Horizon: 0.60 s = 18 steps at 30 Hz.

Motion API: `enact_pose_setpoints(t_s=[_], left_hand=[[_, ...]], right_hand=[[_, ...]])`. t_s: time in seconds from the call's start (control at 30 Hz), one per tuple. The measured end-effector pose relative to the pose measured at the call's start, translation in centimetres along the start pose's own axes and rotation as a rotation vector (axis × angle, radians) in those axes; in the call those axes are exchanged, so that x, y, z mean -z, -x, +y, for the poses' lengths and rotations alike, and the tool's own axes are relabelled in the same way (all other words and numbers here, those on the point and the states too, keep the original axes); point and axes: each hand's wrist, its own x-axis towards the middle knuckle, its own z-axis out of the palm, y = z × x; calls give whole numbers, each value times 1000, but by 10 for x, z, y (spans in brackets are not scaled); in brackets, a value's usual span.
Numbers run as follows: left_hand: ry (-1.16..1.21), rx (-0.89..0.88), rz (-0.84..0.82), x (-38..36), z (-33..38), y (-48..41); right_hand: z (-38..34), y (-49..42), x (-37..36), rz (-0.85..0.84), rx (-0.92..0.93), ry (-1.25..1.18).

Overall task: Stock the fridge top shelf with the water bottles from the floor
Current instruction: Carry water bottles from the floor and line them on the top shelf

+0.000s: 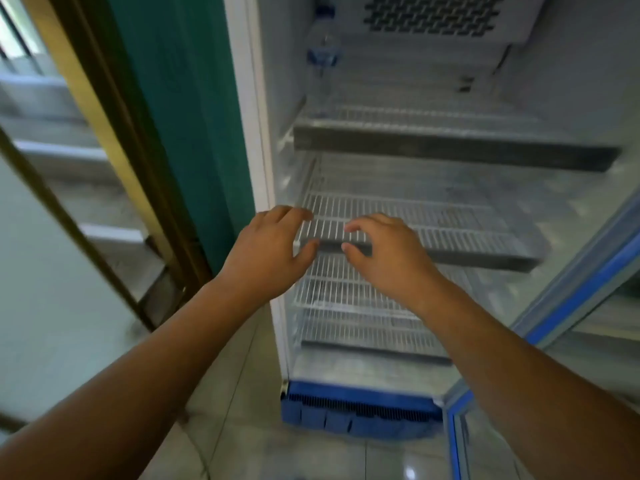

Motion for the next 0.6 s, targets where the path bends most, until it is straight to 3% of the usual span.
enact_pose_setpoints(t_s=[0.3, 0.6], left_hand=[[45, 476, -253, -93, -72, 213], [95, 1003, -284, -146, -184, 417]], right_hand=[[-20, 122, -179, -496, 7, -73], [-108, 200, -372, -929, 72, -166]])
